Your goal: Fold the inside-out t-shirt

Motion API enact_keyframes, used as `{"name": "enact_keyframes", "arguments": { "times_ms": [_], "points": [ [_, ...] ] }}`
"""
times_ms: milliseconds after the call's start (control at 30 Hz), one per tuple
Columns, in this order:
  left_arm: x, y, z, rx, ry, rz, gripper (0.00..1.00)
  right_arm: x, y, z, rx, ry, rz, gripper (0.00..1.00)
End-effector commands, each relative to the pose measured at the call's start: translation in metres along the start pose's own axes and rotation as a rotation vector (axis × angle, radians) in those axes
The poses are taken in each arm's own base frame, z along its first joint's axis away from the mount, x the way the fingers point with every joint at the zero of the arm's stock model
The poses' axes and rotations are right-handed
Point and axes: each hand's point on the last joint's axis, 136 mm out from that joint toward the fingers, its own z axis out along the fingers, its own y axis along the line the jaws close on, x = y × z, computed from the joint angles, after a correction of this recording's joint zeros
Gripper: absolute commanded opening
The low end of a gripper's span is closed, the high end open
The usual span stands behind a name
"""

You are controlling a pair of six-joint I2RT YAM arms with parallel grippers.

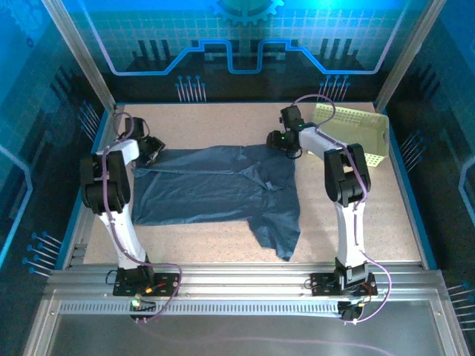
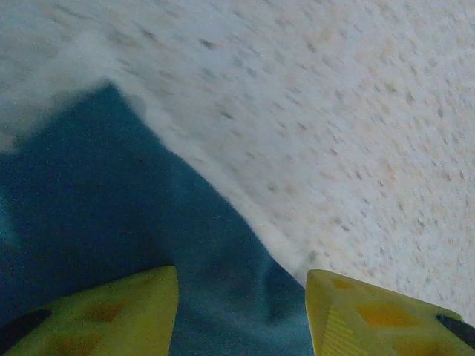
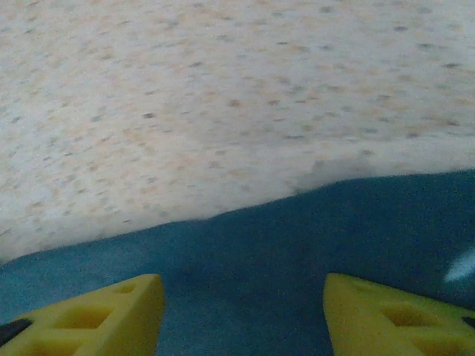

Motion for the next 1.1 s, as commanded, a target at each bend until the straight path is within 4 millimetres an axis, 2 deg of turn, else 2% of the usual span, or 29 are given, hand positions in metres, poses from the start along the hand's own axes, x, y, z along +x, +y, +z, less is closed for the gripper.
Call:
{"name": "enact_keyframes", "arguments": {
  "times_ms": [0, 133, 200, 300, 433, 500, 567, 633, 700, 800, 933, 1000, 1067],
  "points": [
    [-0.004, 0.035, 0.002, -0.026, -0.005, -0.137, 0.50, 0.007, -0.031, 0.000, 0.102, 0.011, 0.100, 0.60],
    [-0.009, 0.061, -0.004, -0.050, -0.044, -0.206, 0.50, 0.012, -0.044, -0.002, 0.114, -0.001, 0.140, 0.60],
    [-0.011, 0.061, -0.007, -0.038, -0.055, -0.214, 0.50, 0.008, -0.044, -0.005, 0.113, -0.013, 0.128, 0.60],
    [-0.015, 0.046, -0.013, 0.012, -0.044, -0.197, 0.51, -0.002, -0.035, -0.014, 0.081, -0.040, 0.101, 0.59],
    [-0.026, 0.037, -0.038, 0.011, -0.104, -0.168, 0.52, -0.019, -0.022, -0.042, 0.089, -0.105, 0.057, 0.58],
    [-0.032, 0.030, -0.049, 0.014, -0.130, -0.135, 0.53, -0.025, -0.009, -0.054, 0.079, -0.140, 0.011, 0.58],
    [-0.032, 0.016, -0.052, 0.042, -0.124, -0.093, 0.54, -0.029, 0.011, -0.057, 0.037, -0.159, -0.039, 0.58],
    [-0.026, -0.005, -0.048, 0.091, -0.084, -0.050, 0.54, -0.029, 0.034, -0.050, -0.022, -0.145, -0.078, 0.58],
    [-0.020, -0.016, -0.042, 0.109, -0.057, -0.027, 0.54, -0.025, 0.048, -0.036, -0.052, -0.106, -0.091, 0.58],
    [-0.016, -0.015, -0.027, 0.105, -0.023, -0.046, 0.54, -0.017, 0.056, -0.009, -0.070, -0.045, -0.073, 0.58],
    [-0.016, 0.001, -0.007, 0.080, 0.008, -0.089, 0.54, -0.011, 0.051, 0.011, -0.075, -0.007, -0.023, 0.58],
    [-0.018, 0.014, -0.001, 0.063, 0.013, -0.120, 0.54, -0.001, 0.037, 0.028, -0.051, 0.029, 0.009, 0.58],
    [-0.020, 0.026, 0.003, 0.054, 0.014, -0.158, 0.54, 0.003, 0.021, 0.035, -0.024, 0.045, 0.059, 0.57]
  ]
}}
